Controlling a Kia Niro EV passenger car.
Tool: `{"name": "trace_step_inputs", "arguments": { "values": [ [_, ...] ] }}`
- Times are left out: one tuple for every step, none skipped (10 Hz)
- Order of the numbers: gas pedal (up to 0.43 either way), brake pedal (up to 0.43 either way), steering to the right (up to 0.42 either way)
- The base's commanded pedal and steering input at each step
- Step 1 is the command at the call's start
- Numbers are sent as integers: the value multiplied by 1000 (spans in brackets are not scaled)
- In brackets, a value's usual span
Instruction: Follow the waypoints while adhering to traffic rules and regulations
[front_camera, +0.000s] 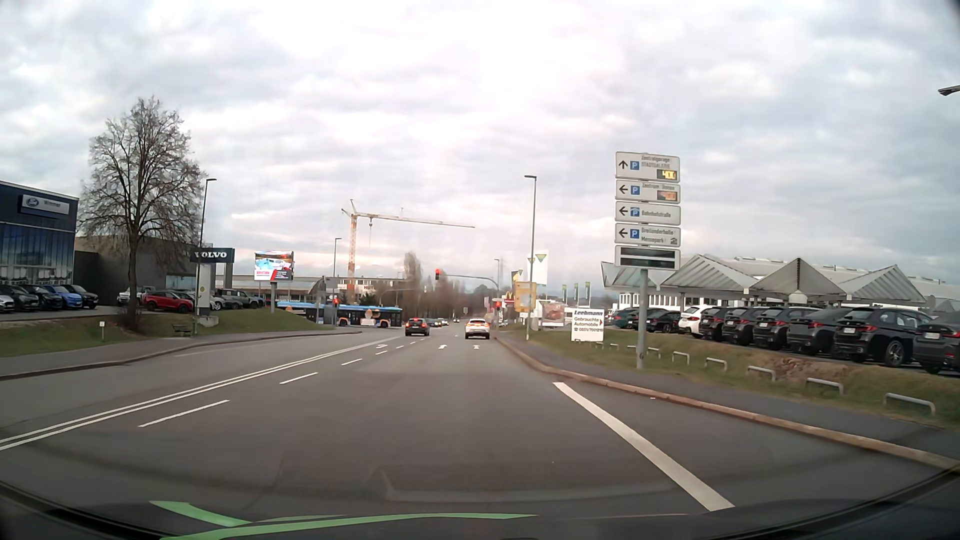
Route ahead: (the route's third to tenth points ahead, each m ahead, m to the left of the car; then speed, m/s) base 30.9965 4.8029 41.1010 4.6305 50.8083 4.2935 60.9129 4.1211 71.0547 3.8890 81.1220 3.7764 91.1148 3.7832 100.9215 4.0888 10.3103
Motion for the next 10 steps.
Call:
{"name": "trace_step_inputs", "arguments": {
  "values": [
    [0, 165, -6],
    [0, 171, -4],
    [0, 171, -3],
    [0, 171, -3],
    [0, 171, 0],
    [0, 165, 0],
    [0, 171, 1],
    [0, 171, 1],
    [0, 171, 2],
    [0, 171, 4]
  ]
}}
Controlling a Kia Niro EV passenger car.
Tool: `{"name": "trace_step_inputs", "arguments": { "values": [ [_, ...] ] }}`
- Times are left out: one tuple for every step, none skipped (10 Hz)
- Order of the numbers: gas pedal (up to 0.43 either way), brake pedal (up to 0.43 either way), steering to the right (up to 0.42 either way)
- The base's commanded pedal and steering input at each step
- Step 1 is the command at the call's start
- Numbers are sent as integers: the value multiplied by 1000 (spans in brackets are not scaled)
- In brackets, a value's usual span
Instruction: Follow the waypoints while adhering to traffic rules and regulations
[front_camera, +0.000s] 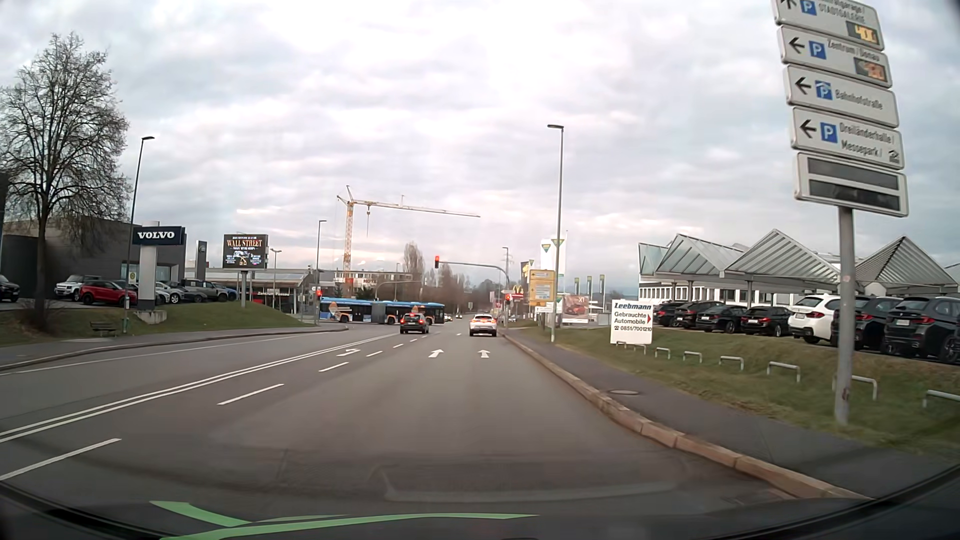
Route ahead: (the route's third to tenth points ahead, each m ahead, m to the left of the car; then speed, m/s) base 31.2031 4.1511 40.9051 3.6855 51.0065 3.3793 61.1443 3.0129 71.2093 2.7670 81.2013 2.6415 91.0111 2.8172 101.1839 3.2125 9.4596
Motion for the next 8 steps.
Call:
{"name": "trace_step_inputs", "arguments": {
  "values": [
    [0, 171, 4],
    [0, 177, 5],
    [0, 177, 8],
    [0, 177, 9],
    [0, 177, 9],
    [0, 177, 10],
    [0, 177, 10],
    [0, 177, 10]
  ]
}}
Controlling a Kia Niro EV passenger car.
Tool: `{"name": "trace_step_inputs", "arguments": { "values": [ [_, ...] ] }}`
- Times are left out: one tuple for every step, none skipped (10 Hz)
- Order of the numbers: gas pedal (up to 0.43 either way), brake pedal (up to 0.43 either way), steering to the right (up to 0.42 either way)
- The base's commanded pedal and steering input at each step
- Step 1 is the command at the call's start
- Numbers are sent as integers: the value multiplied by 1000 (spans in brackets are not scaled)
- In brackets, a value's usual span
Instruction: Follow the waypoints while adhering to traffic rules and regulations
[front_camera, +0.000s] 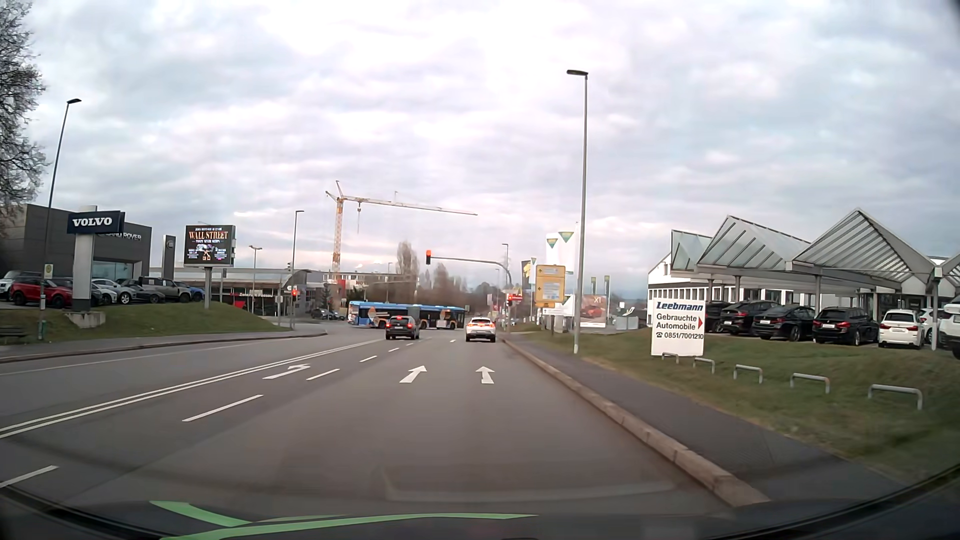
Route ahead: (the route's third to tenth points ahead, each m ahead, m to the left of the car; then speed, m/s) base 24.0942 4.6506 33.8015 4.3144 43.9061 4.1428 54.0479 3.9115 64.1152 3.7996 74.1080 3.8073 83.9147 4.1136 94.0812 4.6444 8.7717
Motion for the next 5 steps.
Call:
{"name": "trace_step_inputs", "arguments": {
  "values": [
    [0, 171, 10],
    [0, 177, 10],
    [0, 177, 10],
    [0, 177, 9],
    [0, 177, 9]
  ]
}}
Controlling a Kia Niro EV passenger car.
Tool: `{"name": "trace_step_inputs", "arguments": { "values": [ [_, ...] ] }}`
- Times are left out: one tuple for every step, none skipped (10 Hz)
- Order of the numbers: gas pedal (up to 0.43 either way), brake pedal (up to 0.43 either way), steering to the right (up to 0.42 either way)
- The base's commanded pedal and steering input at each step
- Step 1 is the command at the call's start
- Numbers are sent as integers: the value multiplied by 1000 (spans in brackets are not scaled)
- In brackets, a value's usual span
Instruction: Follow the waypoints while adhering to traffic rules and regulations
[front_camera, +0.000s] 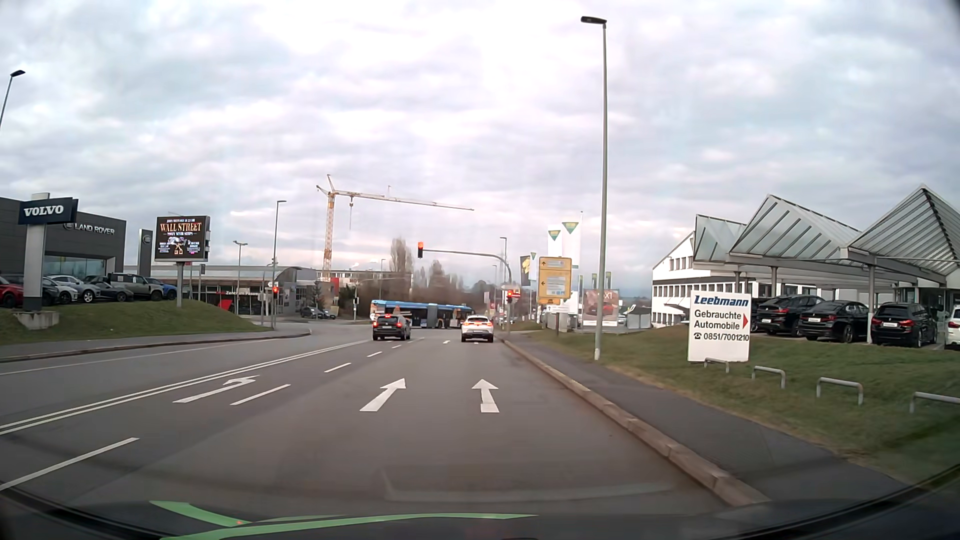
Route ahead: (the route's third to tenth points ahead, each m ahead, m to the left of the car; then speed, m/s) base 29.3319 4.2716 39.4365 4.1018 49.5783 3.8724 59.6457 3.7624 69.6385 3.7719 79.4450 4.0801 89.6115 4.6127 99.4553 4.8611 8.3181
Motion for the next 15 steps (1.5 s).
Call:
{"name": "trace_step_inputs", "arguments": {
  "values": [
    [0, 177, 9],
    [0, 177, 9],
    [0, 177, 9],
    [0, 177, 9],
    [0, 177, 8],
    [0, 177, 7],
    [0, 177, 5],
    [0, 177, 4],
    [0, 177, 4],
    [0, 177, 4],
    [0, 177, 4],
    [0, 177, 4],
    [0, 177, 4],
    [0, 183, 4],
    [0, 183, 4]
  ]
}}
